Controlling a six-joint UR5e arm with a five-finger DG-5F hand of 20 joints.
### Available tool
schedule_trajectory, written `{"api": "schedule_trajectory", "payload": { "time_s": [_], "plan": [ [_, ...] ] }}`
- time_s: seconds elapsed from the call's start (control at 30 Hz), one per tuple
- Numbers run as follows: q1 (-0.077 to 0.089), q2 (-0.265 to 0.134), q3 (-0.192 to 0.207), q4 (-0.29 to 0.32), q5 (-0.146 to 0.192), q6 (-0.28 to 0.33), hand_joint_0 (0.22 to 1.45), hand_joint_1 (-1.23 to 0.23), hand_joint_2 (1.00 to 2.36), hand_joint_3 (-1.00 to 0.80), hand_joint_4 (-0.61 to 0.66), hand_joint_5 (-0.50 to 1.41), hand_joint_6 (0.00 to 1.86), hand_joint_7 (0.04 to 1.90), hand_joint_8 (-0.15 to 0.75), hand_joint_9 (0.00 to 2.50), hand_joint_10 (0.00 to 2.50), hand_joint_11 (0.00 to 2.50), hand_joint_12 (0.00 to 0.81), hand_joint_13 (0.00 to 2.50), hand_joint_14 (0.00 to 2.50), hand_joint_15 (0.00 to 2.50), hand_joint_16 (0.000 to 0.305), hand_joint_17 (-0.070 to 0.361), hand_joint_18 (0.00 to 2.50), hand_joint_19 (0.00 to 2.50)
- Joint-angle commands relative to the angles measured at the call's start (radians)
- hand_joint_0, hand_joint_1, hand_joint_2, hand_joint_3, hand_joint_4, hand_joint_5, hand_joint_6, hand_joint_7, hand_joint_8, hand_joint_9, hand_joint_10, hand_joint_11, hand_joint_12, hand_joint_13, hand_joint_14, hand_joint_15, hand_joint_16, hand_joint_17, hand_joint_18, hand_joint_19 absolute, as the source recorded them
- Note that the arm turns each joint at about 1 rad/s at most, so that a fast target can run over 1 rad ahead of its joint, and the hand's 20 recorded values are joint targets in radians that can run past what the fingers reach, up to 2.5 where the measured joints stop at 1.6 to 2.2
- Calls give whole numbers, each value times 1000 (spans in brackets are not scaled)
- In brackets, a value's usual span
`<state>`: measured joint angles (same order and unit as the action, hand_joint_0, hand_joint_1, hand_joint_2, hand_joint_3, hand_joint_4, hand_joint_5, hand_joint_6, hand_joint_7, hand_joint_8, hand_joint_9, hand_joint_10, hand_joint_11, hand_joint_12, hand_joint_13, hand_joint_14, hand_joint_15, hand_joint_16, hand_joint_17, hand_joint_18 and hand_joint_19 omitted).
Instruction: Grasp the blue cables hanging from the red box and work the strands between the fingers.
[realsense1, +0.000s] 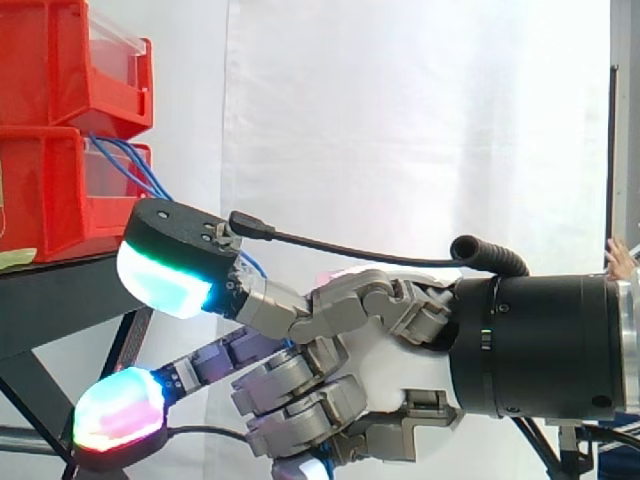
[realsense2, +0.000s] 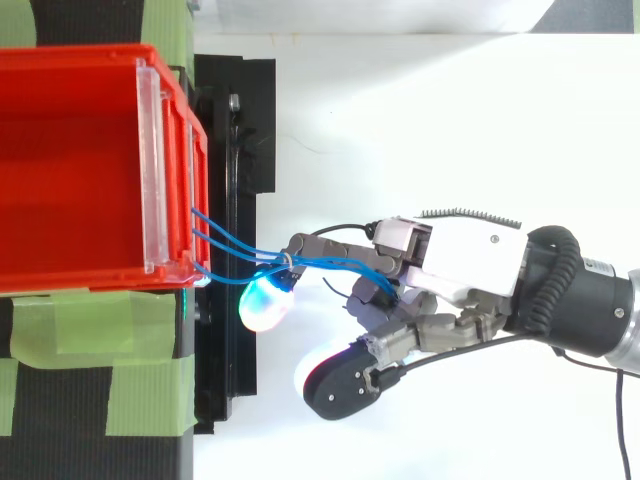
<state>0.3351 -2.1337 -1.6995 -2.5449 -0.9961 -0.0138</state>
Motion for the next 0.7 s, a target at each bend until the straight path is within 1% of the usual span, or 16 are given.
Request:
{"api": "schedule_trajectory", "payload": {
  "time_s": [0.0, 0.13, 0.2, 0.23, 0.27, 0.3, 0.33, 0.37, 0.4, 0.43, 0.47, 0.5, 0.57, 0.63, 0.67],
  "plan": [
    [-1, 2, 0, -5, 1, 8, 776, -595, 1000, -1000, 305, 21, 0, 1234, 494, 1545, 2500, 2500, 641, 1868, 2500, 1698, 221, 166, 2349, 764],
    [1, 3, 0, -9, 7, 14, 776, -591, 1000, -1000, 304, 26, 0, 1234, 494, 1546, 2500, 2500, 644, 1870, 2500, 1697, 219, 165, 2346, 752],
    [2, 5, 9, -12, 37, 26, 776, -590, 1000, -1000, 301, 28, 0, 1231, 493, 1545, 2500, 2500, 643, 1869, 2500, 1696, 219, 164, 2346, 753],
    [1, 3, 18, -14, 73, 35, 776, -590, 1000, -1000, 301, 27, 0, 1236, 493, 1545, 2500, 2500, 643, 1868, 2500, 1696, 219, 164, 2346, 753],
    [1, 3, 21, -17, 85, 37, 775, -591, 1000, -1000, 306, 30, 1, 1231, 493, 1546, 2500, 2500, 643, 1868, 2500, 1697, 219, 164, 2346, 753],
    [2, 6, 32, -40, 128, 43, 776, -589, 1000, -1000, 305, 32, 1, 1232, 495, 1546, 2500, 2500, 643, 1868, 2500, 1696, 219, 164, 2345, 754],
    [2, 8, 38, -72, 155, 48, 776, -589, 1000, -1000, 304, 32, 0, 1233, 495, 1546, 2500, 2500, 642, 1867, 2500, 1695, 219, 164, 2345, 755],
    [2, 12, 40, -86, 162, 52, 775, -590, 1000, -1000, 307, 35, 1, 1236, 495, 1547, 2500, 2500, 641, 1867, 2500, 1696, 218, 163, 2344, 758],
    [2, 21, 40, -117, 169, 71, 775, -590, 1000, -1000, 302, 37, 1, 1233, 495, 1546, 2500, 2500, 641, 1867, 2500, 1696, 217, 163, 2343, 758],
    [4, 35, 40, -146, 166, 100, 775, -590, 1000, -1000, 300, 38, 1, 1232, 495, 1546, 2500, 2500, 641, 1866, 2500, 1697, 217, 163, 2343, 759],
    [4, 35, 40, -146, 166, 100, 776, -588, 1000, -1000, 300, 38, 1, 1233, 495, 1547, 2500, 2500, 641, 1866, 2500, 1697, 219, 164, 2344, 756],
    [2, 52, 40, -178, 169, 136, 776, -588, 1000, -1000, 301, 39, 1, 1233, 494, 1546, 2500, 2500, 641, 1865, 2500, 1698, 217, 163, 2342, 758],
    [2, 58, 40, -202, 165, 166, 775, -589, 1000, -1000, 298, 40, 0, 1234, 495, 1546, 2500, 2500, 641, 1865, 2500, 1698, 217, 163, 2343, 758],
    [2, 58, 40, -209, 165, 175, 775, -589, 1000, -1000, 301, 40, 0, 1239, 495, 1546, 2500, 2500, 641, 1865, 2500, 1699, 217, 163, 2342, 759],
    [2, 61, 38, -229, 166, 215, 776, -589, 1000, -1000, 301, 40, 1, 1238, 495, 1547, 2500, 2500, 640, 1864, 2500, 1698, 217, 163, 2342, 758]
  ]
}}
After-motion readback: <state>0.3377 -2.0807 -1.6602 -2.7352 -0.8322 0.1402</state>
